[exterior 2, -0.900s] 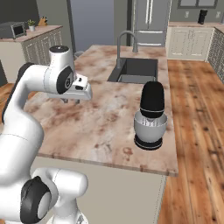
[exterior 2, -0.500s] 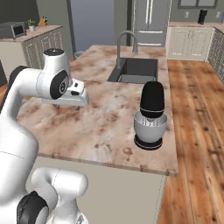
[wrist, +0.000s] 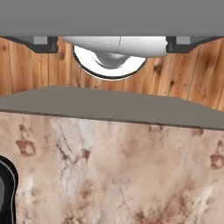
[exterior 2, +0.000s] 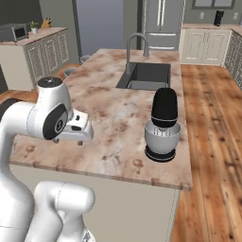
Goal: Navigate to the oven.
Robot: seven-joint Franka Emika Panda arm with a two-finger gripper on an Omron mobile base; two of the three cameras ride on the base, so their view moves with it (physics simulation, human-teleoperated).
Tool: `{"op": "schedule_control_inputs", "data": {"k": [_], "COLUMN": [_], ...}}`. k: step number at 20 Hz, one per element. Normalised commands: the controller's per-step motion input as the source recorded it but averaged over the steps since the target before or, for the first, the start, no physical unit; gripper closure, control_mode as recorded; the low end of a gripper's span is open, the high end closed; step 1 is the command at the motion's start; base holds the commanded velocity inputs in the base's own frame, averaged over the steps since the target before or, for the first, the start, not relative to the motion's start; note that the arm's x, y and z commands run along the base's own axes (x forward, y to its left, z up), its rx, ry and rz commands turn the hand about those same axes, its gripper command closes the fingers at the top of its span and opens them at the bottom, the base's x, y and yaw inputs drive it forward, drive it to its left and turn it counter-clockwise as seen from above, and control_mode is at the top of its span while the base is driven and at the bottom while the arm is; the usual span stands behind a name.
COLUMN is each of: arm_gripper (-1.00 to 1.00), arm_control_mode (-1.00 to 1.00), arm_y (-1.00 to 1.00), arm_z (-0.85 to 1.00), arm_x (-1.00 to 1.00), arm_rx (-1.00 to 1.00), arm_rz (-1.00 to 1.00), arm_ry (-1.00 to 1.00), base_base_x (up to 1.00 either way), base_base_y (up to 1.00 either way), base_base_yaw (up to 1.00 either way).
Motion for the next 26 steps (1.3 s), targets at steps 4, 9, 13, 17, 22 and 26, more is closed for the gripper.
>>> {"op": "schedule_control_inputs", "data": {"k": [4, 9, 13, 17, 22, 26], "arm_gripper": [-1.00, -1.00, -1.00, -1.00, -1.00, -1.00], "arm_control_mode": [1.00, 1.00, 1.00, 1.00, 1.00, 1.00], "arm_y": [-0.22, 0.00, 0.00, 0.00, 0.00, 0.00], "arm_z": [-0.03, 0.00, 0.00, 0.00, 0.00, 0.00], "arm_x": [-0.09, 0.00, 0.00, 0.00, 0.00, 0.00], "arm_rx": [0.00, 0.00, 0.00, 0.00, 0.00, 0.00], "arm_rz": [0.00, 0.00, 0.00, 0.00, 0.00, 0.00], "arm_ry": [-0.01, 0.00, 0.00, 0.00, 0.00, 0.00], "base_base_x": [-0.14, -0.04, 0.00, 0.00, 0.00, 0.00], "base_base_y": [-0.75, -1.00, -1.00, -1.00, -1.00, -1.00], "base_base_yaw": [0.00, 0.00, 0.00, 0.00, -0.01, -0.08]}}
